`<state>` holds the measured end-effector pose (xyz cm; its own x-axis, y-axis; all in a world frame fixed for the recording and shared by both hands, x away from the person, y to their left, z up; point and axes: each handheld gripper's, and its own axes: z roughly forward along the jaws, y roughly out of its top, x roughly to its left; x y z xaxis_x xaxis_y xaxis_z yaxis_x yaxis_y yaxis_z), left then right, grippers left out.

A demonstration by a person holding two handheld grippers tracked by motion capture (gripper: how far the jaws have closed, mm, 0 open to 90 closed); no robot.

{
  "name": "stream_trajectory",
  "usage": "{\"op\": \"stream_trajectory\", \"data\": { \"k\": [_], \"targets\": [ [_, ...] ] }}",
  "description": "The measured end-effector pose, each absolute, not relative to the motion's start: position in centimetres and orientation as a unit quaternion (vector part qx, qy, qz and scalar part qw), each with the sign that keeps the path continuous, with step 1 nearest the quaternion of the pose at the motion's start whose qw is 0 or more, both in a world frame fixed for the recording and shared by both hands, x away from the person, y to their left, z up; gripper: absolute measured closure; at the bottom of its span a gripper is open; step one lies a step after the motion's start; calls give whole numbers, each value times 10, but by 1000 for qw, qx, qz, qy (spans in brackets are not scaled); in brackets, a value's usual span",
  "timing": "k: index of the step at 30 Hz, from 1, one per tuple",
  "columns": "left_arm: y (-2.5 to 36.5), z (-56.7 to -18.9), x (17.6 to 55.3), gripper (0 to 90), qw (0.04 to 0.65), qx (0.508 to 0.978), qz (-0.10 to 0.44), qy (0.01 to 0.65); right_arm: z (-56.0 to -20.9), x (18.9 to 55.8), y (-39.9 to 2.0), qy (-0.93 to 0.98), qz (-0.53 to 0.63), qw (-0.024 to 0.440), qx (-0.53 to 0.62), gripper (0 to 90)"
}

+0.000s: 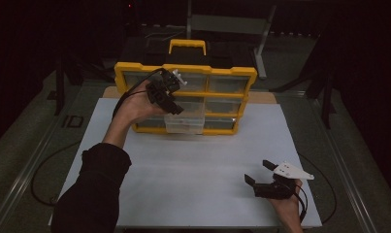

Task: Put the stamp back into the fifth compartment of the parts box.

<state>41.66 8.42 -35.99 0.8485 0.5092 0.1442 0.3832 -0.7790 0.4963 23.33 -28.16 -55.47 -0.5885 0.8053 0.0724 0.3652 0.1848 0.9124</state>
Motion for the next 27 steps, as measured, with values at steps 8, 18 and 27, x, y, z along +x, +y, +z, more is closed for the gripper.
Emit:
{"op": "stream_trajectory", "data": {
  "k": [8, 18, 27],
  "targets": [
    [99, -359, 410, 278, 244, 923, 165, 246, -555, 233, -282, 737, 500, 220, 397, 72],
    [119, -360, 400, 32, 287, 912, 152, 251, -555, 233, -281, 740, 498, 220, 394, 72],
    [134, -368, 388, 1, 311, 905, 161, 243, -555, 233, -281, 741, 497, 220, 395, 72]
  ]
}}
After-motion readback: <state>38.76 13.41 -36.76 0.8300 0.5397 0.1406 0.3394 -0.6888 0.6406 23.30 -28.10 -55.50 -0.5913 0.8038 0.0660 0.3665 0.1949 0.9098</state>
